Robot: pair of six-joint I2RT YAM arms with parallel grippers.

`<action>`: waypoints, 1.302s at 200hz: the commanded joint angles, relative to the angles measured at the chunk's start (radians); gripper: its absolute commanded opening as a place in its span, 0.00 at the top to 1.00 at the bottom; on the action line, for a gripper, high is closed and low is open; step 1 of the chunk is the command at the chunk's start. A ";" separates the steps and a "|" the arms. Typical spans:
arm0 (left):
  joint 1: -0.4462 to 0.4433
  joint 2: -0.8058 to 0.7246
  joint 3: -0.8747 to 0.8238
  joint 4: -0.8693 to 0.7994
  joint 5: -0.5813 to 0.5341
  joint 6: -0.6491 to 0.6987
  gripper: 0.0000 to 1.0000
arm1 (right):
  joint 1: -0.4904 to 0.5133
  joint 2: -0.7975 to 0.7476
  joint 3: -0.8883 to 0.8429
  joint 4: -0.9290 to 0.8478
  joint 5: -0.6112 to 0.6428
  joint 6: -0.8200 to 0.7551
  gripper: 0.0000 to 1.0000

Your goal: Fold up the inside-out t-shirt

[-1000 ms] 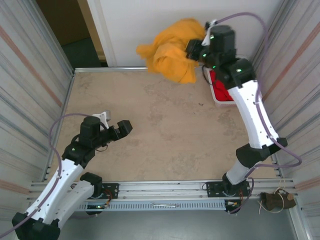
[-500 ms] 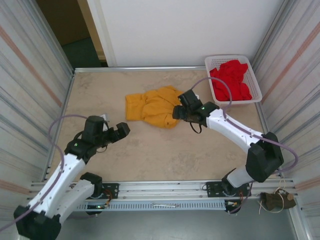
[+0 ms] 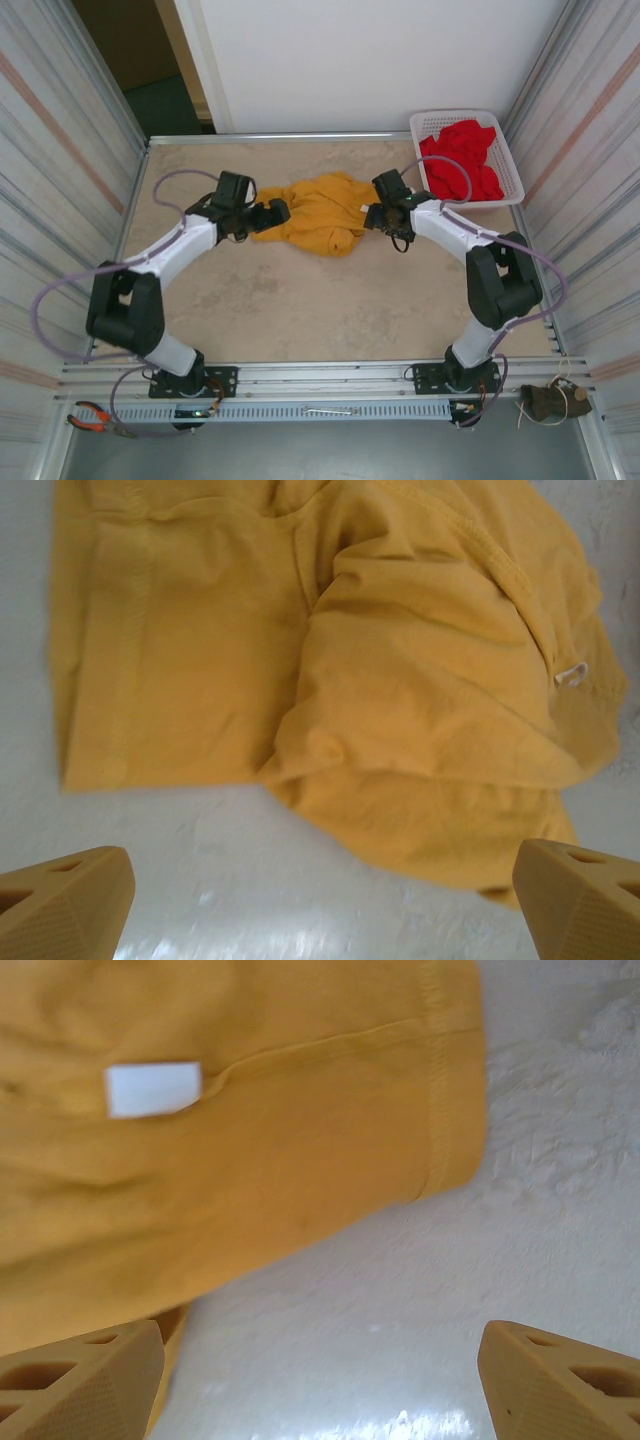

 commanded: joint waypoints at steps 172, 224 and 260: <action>-0.040 0.336 0.278 0.104 0.153 0.061 1.00 | -0.103 0.159 0.224 0.121 -0.344 0.122 1.00; 0.002 0.024 0.420 -0.007 0.147 0.070 1.00 | -0.095 -0.178 0.409 0.051 -0.350 0.084 1.00; 0.040 -0.152 0.515 -0.051 0.139 0.067 1.00 | -0.083 -0.344 0.538 0.037 -0.322 0.053 1.00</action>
